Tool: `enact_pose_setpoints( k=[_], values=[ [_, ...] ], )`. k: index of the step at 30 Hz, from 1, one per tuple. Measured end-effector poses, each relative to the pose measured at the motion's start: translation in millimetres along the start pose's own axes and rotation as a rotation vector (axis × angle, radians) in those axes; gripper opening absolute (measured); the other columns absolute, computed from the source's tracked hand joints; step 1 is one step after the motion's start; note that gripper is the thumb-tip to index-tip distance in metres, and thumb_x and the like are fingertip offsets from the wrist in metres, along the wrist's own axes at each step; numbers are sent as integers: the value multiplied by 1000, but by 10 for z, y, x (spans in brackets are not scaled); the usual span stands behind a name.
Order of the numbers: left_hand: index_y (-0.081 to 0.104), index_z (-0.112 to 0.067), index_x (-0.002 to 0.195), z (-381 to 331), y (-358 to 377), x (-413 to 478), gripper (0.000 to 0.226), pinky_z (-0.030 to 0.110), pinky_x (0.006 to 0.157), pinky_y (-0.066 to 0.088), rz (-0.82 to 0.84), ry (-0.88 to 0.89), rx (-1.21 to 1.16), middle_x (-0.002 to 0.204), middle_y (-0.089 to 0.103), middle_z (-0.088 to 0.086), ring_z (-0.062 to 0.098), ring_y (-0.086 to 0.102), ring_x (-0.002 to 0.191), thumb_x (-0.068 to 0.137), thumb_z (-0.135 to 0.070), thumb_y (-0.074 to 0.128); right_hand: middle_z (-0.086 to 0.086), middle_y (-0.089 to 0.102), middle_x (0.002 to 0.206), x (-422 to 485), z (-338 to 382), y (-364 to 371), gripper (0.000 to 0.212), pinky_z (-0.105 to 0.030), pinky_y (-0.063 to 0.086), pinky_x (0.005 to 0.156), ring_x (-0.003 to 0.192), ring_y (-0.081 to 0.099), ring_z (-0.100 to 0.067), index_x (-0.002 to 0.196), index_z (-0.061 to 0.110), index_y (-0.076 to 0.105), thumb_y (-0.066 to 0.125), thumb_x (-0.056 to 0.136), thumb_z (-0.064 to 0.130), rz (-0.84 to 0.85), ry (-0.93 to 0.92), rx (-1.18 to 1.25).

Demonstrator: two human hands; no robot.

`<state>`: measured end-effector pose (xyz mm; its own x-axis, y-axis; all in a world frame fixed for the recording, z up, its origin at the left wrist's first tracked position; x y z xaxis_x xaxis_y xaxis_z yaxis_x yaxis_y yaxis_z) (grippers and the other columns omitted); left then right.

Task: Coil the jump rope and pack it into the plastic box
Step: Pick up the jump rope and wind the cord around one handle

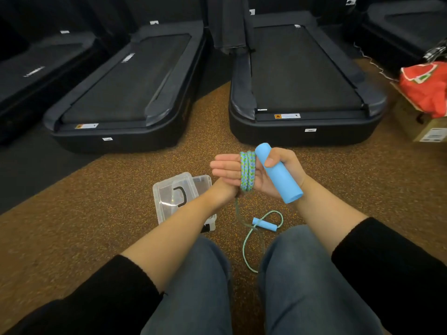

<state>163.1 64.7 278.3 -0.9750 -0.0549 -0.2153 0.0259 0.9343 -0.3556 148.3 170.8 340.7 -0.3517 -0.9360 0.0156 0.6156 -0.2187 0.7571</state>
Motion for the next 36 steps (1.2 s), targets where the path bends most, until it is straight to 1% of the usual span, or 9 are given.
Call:
enact_pose_setpoints(
  k=[2,4,8,10,15,20,23,26,36],
  values=[
    [44,-21,75,-42,-74,-73,33,30,57,32,43,70,100,65,38,2,14,34,61,85,9,36,-32,33,145,24,33,32,98,-46,27,113,136,33,-40,141,-11,27,64,54,13,27,-22,-24],
    [39,-21,69,-143,-30,-66,31,27,55,28,40,84,102,62,35,-2,11,30,57,89,2,37,-31,23,150,49,67,50,96,-46,22,115,141,23,-40,143,-11,21,60,59,15,56,-49,-38],
    [35,-22,62,-272,-35,-124,22,29,53,21,111,175,76,56,33,-3,12,24,53,84,-23,37,-28,27,149,78,147,1,92,-45,25,115,139,28,-39,142,-11,25,60,61,15,34,-95,-33],
    [35,-22,61,-279,-47,-131,21,30,54,22,103,198,129,54,32,-3,13,24,52,81,-25,35,-29,31,148,89,164,-13,93,-45,25,114,138,31,-39,142,-11,26,62,60,17,20,-106,-59],
    [49,-32,71,-304,-90,-197,29,38,69,44,92,180,248,68,49,0,20,45,66,96,-26,37,-27,39,144,125,194,-61,92,-43,30,112,134,39,-38,139,-9,33,67,58,18,-47,-163,-71],
    [57,-27,82,-357,-146,-316,28,32,62,37,129,225,466,64,48,-4,16,45,60,100,-28,35,-24,45,141,122,232,-141,81,-41,31,112,132,43,-35,135,-5,41,62,60,16,-97,-163,-104],
    [62,-18,94,-423,-188,-395,30,28,67,38,106,259,608,69,52,-8,13,51,67,99,-29,35,-24,45,141,130,231,-147,83,-40,33,110,131,45,-34,136,-6,40,63,59,16,-112,-140,-109],
    [62,-18,93,-494,-227,-464,29,32,75,44,76,286,703,79,58,-5,15,54,75,99,-31,36,-24,46,140,138,222,-153,87,-38,36,109,130,46,-34,135,-5,41,66,54,16,-127,-118,-130],
    [59,-24,94,-498,-331,-529,30,43,81,50,34,253,901,96,68,7,29,63,89,98,-39,34,-28,44,140,141,223,-127,95,-42,35,109,130,45,-37,137,-10,36,69,52,20,-160,-121,-92]
  ],
)
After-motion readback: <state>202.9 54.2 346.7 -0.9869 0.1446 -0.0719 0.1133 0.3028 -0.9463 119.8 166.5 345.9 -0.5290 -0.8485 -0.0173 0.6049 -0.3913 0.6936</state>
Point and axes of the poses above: each hand's wrist, its own x-axis towards the middle knuckle, its own y-axis out of the palm, z = x × y, the point moved 3 cm from there along x, towards the middle knuckle
